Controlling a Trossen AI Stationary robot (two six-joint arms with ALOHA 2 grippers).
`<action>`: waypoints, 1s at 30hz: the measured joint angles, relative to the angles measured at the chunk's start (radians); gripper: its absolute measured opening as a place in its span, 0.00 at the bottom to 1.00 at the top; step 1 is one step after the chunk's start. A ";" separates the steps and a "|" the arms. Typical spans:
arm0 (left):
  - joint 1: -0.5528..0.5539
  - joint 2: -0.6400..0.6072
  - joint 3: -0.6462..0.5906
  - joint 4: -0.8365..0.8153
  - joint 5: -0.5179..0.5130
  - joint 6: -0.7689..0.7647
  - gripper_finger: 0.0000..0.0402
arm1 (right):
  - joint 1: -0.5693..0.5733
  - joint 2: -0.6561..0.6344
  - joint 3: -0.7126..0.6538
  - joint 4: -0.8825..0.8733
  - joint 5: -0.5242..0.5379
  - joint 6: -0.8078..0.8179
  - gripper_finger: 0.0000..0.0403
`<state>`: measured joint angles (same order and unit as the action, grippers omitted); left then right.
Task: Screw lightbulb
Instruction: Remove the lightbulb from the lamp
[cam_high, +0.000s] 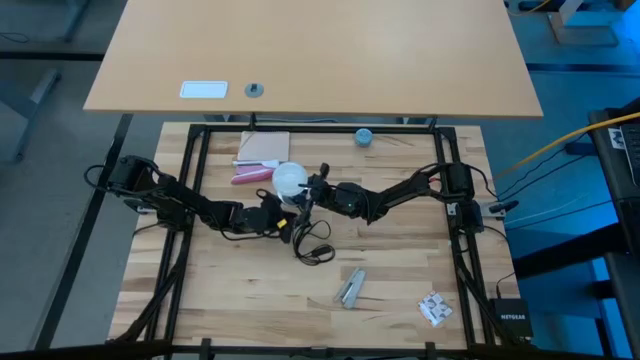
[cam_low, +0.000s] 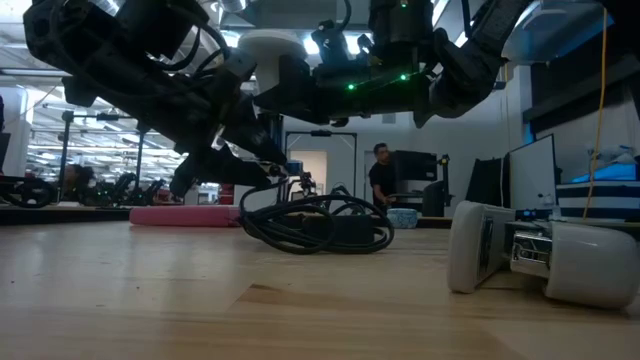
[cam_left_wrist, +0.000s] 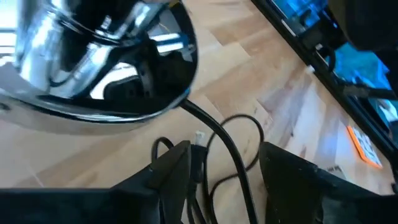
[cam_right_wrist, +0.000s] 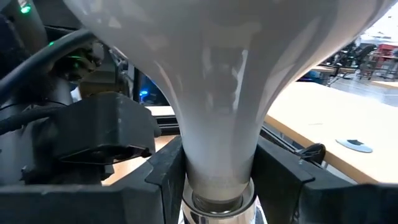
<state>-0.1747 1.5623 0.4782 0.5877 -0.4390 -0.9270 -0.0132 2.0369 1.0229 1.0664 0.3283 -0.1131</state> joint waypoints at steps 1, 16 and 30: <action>0.000 0.000 0.000 0.000 -0.010 0.000 0.45 | 0.000 0.000 0.000 0.005 0.009 0.000 0.40; 0.000 0.055 0.000 0.096 -0.047 -0.035 0.44 | 0.000 0.000 0.000 0.066 0.107 0.003 0.40; -0.002 0.087 0.000 0.103 -0.067 -0.031 0.27 | 0.000 0.000 0.000 0.063 0.107 0.003 0.40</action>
<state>-0.1764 1.6493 0.4786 0.6907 -0.5064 -0.9577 -0.0132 2.0373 1.0229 1.1296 0.4355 -0.1104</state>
